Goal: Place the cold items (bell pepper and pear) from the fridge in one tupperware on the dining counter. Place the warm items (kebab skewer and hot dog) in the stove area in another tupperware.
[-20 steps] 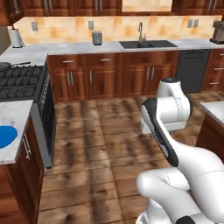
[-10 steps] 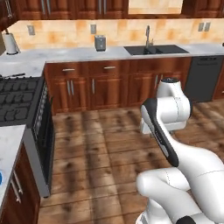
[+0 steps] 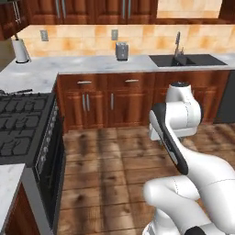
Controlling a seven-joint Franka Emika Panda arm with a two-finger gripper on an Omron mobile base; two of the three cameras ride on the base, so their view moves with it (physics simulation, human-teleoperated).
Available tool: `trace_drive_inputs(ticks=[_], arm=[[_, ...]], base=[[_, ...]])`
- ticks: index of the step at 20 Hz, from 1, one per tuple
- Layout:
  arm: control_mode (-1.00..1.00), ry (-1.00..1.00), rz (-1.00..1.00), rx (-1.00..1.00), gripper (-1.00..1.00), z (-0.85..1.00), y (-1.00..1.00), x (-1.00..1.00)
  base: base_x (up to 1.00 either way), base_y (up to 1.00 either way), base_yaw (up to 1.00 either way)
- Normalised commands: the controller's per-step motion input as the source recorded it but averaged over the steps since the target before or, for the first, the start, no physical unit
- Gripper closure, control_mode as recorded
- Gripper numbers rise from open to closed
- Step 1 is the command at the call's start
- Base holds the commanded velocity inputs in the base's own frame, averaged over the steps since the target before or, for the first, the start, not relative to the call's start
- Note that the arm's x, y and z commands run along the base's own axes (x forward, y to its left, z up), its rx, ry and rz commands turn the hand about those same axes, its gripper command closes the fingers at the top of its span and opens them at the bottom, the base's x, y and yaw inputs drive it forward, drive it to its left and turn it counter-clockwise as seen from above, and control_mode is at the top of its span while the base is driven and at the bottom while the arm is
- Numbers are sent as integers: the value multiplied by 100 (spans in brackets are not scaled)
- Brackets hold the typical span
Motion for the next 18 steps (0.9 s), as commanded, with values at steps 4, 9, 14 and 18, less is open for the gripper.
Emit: trace_drive_inputs(ticks=[4,9,14,18], arm=[[100,0,0,0,-100,0,0,0],[100,0,0,0,-100,0,0,0],[100,0,0,0,-100,0,0,0],[100,0,0,0,-100,0,0,0]], base=[[92,8,33],[70,-16,36],[71,-40,56],[92,-42,65]])
